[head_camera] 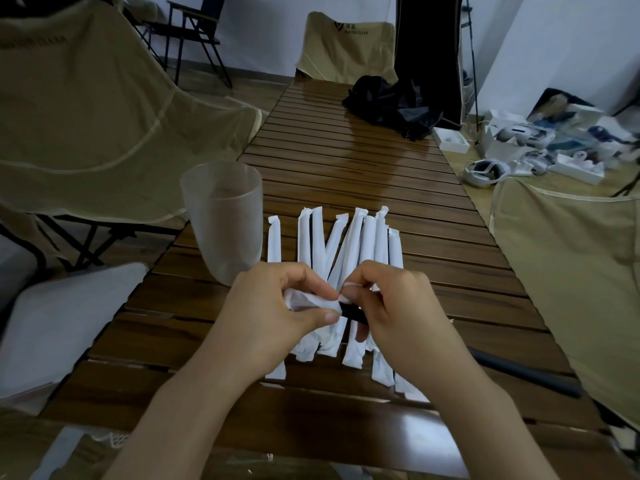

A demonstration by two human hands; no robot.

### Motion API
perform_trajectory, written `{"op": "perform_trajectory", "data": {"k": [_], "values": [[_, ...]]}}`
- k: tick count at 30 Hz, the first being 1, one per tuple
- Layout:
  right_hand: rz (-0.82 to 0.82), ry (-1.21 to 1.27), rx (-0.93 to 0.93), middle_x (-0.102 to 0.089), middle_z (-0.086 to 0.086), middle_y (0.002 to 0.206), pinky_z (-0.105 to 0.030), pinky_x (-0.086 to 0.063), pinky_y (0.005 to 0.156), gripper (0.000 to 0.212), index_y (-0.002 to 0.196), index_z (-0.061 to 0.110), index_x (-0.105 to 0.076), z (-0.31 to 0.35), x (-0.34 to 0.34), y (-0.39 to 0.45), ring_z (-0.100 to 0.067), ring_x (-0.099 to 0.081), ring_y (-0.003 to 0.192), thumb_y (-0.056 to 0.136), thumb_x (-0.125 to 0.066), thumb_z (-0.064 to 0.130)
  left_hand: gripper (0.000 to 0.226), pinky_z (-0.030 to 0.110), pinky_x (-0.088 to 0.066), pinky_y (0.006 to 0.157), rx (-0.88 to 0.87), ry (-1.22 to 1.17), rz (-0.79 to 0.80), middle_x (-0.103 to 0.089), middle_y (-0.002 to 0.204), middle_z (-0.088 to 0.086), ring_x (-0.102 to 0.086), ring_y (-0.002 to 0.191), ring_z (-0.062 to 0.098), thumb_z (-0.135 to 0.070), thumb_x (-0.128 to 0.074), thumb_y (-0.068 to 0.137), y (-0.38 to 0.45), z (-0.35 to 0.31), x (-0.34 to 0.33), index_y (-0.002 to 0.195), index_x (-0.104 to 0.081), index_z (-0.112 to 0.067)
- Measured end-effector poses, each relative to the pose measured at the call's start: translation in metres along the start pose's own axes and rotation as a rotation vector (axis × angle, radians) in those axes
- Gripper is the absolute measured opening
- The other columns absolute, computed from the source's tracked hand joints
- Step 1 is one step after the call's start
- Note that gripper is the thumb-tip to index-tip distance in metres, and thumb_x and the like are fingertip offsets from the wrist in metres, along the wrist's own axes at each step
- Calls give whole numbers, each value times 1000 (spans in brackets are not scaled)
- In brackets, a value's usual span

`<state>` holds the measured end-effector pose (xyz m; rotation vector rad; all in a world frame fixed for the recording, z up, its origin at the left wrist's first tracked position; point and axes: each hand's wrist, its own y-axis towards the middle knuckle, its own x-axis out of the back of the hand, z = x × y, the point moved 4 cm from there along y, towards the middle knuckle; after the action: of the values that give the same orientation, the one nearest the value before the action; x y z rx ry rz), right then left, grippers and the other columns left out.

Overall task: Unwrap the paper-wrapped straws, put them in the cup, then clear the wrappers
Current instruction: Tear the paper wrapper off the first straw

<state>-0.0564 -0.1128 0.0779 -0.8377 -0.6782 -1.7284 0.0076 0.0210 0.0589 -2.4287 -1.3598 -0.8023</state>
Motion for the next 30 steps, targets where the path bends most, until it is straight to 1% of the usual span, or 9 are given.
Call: {"op": "perform_trajectory", "data": {"k": [3,5,9,14,18,20,24,28,30], "values": [[12,-42,29,-62,2,77,-33,-53,71,15,91,17,-63,4,2,0,-16,-61,72,98,-49,18,19,5,-47,64,1,-44,14,-66,91,-23,-59,87,-10,-42,-77,71,-1,0,0,87,-67,-38],[-25,-33,114,-64,-2,80,-36,-52,71,16,90,11,-64,8,4,-2,-19,-61,73,96,-50,16,32,10,-51,68,36,-114,48,-68,92,-20,-64,84,-7,-52,-69,69,-1,0,0,96,-67,-34],[69,-163,122,-63,1,95,-30,-50,77,13,100,14,-63,11,2,-1,-15,-60,84,96,-51,11,27,13,-55,60,139,-260,140,-72,84,-2,-70,72,5,-29,-64,84,1,1,-5,100,-68,-8],[83,-144,42,-61,1,101,-32,-52,83,13,102,15,-59,9,0,3,-16,-59,92,96,-50,9,15,22,-58,68,72,-154,130,-73,81,-5,-70,74,6,-31,-68,83,-1,2,-1,92,-70,-19],[-8,-65,18,-61,-1,94,-37,-54,77,14,90,17,-56,6,4,2,-18,-60,86,94,-50,5,11,38,-59,69,3,-96,68,-72,79,-15,-70,73,13,-40,-70,79,-4,-1,3,86,-70,-32],[-19,-41,50,-60,1,91,-35,-54,74,15,88,18,-55,6,2,0,-17,-60,82,96,-49,7,10,35,-60,69,-3,-90,63,-72,78,-17,-70,73,8,-40,-70,79,-4,0,3,85,-69,-33],[43,-14,111,-53,17,79,-11,-45,62,12,87,27,-56,6,-1,-1,-5,-58,74,96,-53,19,9,22,-58,73,3,-85,52,-72,81,-18,-67,76,-3,-39,-71,78,-3,2,4,84,-69,-34],[96,-15,149,-52,21,75,-8,-42,61,11,91,25,-62,7,-3,-3,0,-55,70,96,-53,21,8,10,-47,69,26,-54,26,-69,87,-24,-64,83,-9,-40,-72,77,-1,6,4,82,-66,-36],[110,-9,156,-54,20,76,-9,-44,62,7,90,28,-61,9,-2,-3,-1,-57,71,94,-56,25,7,9,-47,68,23,-44,31,-68,87,-23,-64,83,-7,-38,-72,78,0,8,4,81,-66,-36]]}}
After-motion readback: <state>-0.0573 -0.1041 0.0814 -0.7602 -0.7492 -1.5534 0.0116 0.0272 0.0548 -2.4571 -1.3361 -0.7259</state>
